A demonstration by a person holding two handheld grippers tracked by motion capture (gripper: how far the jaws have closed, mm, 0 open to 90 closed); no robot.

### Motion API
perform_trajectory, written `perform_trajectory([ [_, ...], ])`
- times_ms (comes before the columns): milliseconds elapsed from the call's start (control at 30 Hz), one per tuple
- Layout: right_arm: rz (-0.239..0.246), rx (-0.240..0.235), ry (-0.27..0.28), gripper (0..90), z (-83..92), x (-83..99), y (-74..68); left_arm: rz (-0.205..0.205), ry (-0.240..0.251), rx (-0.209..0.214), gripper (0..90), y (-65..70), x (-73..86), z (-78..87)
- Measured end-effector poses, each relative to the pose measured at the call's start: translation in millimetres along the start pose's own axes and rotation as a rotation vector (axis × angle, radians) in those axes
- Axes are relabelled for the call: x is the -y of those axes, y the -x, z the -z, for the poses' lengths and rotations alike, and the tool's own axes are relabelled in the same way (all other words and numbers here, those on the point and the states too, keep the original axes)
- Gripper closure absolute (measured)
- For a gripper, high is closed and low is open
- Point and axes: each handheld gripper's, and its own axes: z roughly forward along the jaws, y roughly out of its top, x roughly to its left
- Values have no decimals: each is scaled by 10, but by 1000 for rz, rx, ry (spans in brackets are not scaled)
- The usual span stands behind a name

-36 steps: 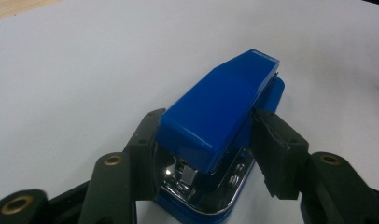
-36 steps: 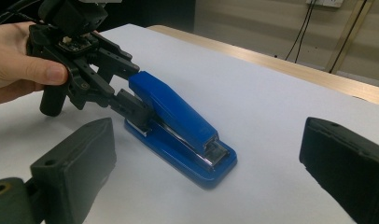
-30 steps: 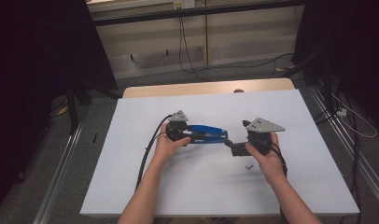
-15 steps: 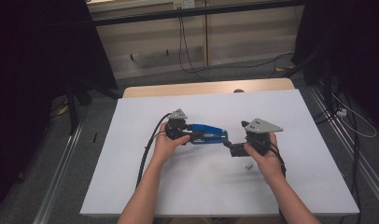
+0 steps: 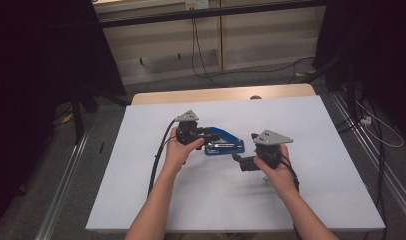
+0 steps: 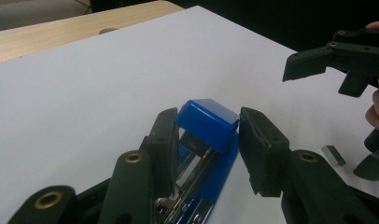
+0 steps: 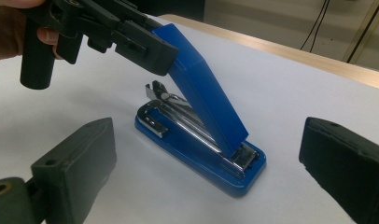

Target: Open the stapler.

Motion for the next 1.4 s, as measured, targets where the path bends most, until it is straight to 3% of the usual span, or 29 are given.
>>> perform_trajectory([
  [167, -38, -7, 20, 28, -78, -10, -70, 11, 3, -4, 588, 6, -9, -7],
  [300, -67, -4, 4, 115, -160, -3, -89, 6, 3, -6, 589, 23, -30, -12],
  [467, -85, -8, -32, 387, -247, 13, -129, 7, -10, -8, 593, 34, -48, -8],
  [633, -95, -11, -46, 743, -320, -1, -193, 11, -11, -10, 593, 36, -53, -9],
  [733, -98, -19, -54, 886, -381, -13, -221, 8, -17, -16, 592, 42, -59, -7],
  [933, -117, -21, -74, 900, -512, -21, -244, 10, -17, -13, 595, 45, -62, 2],
  [1100, -124, -18, -66, 900, -605, -40, -275, 17, -4, -12, 601, 54, -70, 3],
  [1267, -165, -10, -44, 900, -688, -96, -291, 23, -7, -16, 601, 61, -74, 3],
  [1400, -147, 9, -52, 900, -756, -132, -300, 27, -1, -19, 600, 62, -71, 0],
])
